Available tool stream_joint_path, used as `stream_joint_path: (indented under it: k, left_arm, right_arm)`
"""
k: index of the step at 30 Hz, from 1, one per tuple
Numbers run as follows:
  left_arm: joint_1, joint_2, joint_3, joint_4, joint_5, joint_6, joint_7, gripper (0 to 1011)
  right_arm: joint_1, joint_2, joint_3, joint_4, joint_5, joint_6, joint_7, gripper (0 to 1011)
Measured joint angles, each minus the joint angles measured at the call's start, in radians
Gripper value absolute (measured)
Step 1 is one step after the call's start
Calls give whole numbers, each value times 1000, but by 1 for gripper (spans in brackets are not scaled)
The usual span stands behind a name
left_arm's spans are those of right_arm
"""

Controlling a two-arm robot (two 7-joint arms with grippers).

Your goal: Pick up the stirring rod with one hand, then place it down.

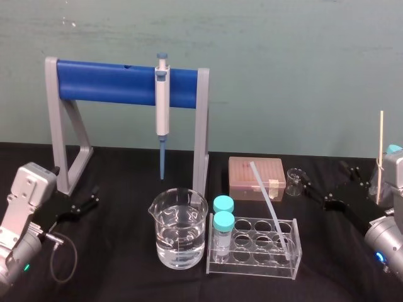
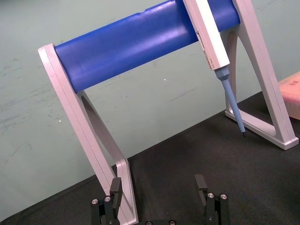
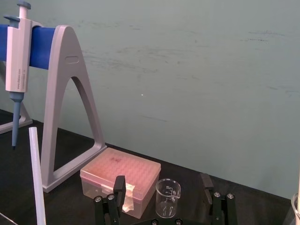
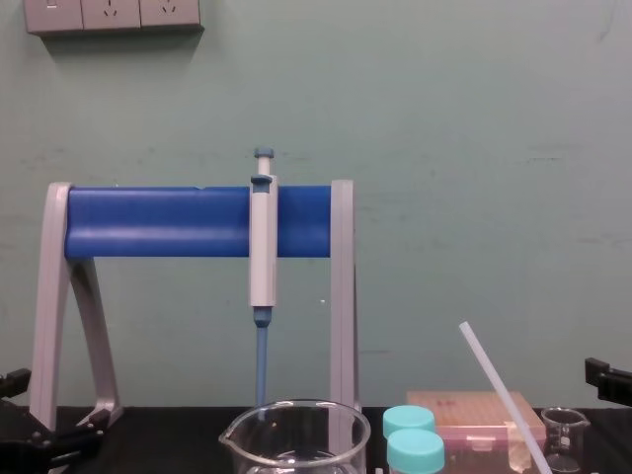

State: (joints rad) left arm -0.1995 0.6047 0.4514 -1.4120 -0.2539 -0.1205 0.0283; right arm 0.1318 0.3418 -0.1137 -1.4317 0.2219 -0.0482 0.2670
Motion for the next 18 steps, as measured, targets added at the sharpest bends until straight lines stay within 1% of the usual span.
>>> stream_joint_path:
  k: [18]
  left_arm:
    - [0,0,0,0,0,0,0,1000]
  right_arm:
    - [0,0,-1,-1,1,-3,0,1003]
